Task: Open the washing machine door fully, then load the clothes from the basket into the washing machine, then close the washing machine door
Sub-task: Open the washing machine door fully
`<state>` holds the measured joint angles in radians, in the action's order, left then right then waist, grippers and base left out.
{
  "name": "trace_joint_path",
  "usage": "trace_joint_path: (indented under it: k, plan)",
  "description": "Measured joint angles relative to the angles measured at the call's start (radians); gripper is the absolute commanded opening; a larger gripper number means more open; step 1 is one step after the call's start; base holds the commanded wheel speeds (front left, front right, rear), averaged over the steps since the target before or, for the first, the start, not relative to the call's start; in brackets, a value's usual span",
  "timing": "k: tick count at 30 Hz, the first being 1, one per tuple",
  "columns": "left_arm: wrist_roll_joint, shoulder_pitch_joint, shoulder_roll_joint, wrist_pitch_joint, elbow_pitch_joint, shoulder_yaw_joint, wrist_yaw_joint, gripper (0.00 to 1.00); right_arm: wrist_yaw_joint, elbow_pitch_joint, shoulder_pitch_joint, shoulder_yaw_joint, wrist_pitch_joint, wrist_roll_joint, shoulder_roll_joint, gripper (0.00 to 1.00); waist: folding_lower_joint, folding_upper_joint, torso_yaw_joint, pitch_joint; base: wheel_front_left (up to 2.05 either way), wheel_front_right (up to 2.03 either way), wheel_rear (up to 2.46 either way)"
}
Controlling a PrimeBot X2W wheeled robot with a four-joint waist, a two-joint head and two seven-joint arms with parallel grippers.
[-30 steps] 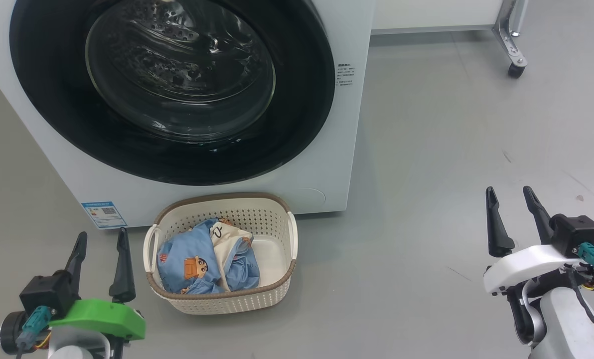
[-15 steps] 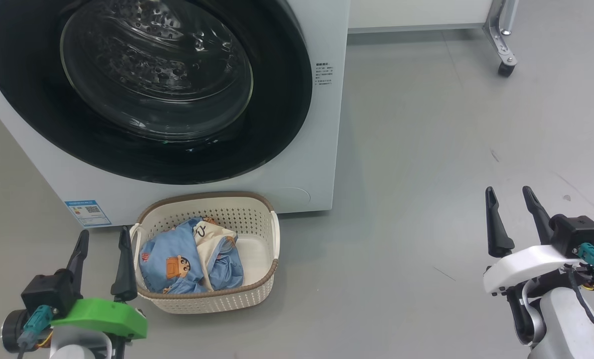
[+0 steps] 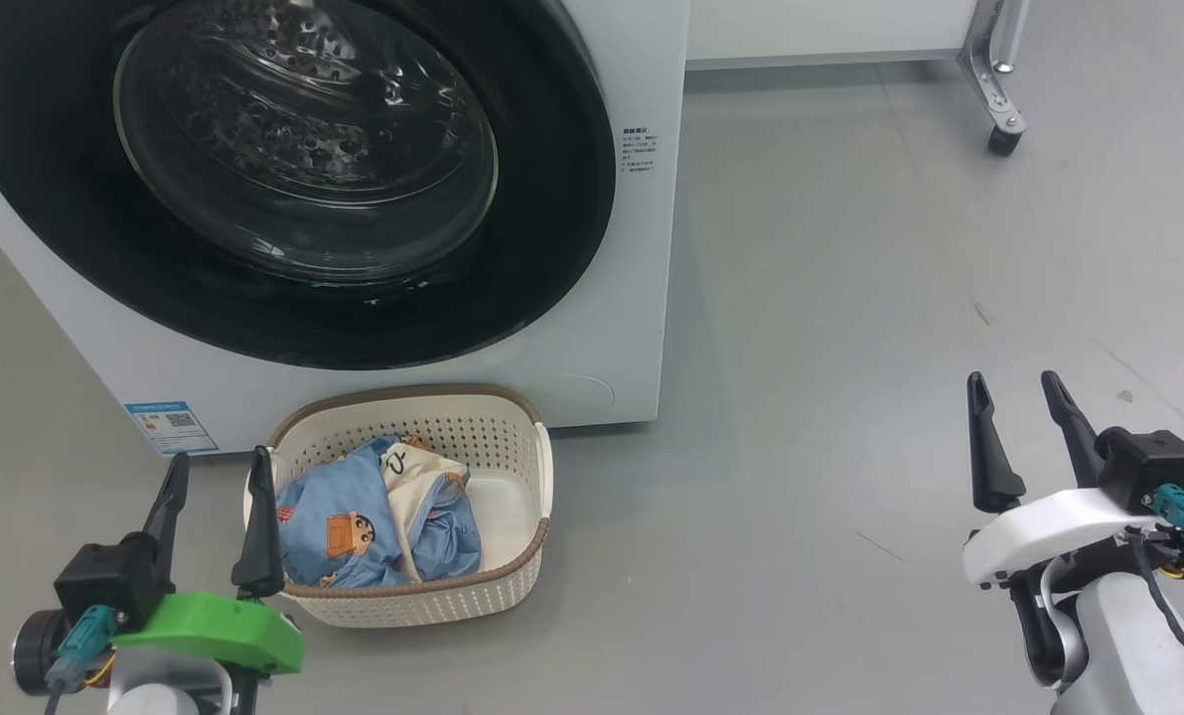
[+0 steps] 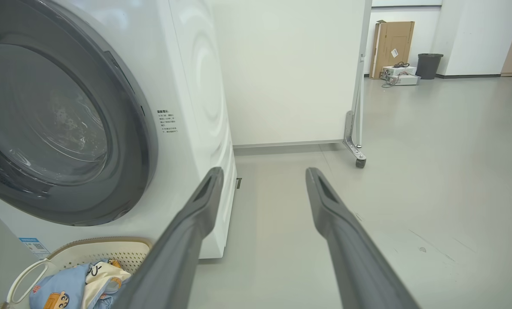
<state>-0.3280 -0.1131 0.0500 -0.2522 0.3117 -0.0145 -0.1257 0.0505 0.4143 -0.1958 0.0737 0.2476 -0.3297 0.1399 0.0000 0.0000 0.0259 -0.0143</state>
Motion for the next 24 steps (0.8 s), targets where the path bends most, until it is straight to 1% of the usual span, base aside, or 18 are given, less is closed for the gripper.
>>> trace_joint_path:
  k: [9,12,15,24]
  plan:
    - [0.003,0.001,0.0,0.0,-0.005,-0.012,0.0,1.0,0.001,0.0,0.0,-0.014,0.0,0.008,-0.011,1.0,0.0,0.0,0.002,0.003,0.0,0.0,0.0]
    - [0.003,0.002,0.0,0.0,-0.006,-0.016,0.0,1.0,0.01,0.0,-0.001,-0.021,0.0,0.006,-0.014,1.0,0.0,0.0,0.002,0.003,0.0,0.0,0.0]
    - [0.003,0.004,0.0,0.0,-0.01,-0.02,0.0,1.0,0.01,-0.002,-0.003,-0.031,0.0,0.002,-0.016,1.0,0.0,0.0,0.003,0.003,0.0,0.0,0.0]
    - [0.003,0.013,-0.001,0.0,-0.025,-0.053,0.0,1.0,0.031,-0.007,-0.069,-0.094,0.0,-0.091,-0.032,1.0,0.0,0.0,0.017,-0.012,0.0,0.0,0.0]
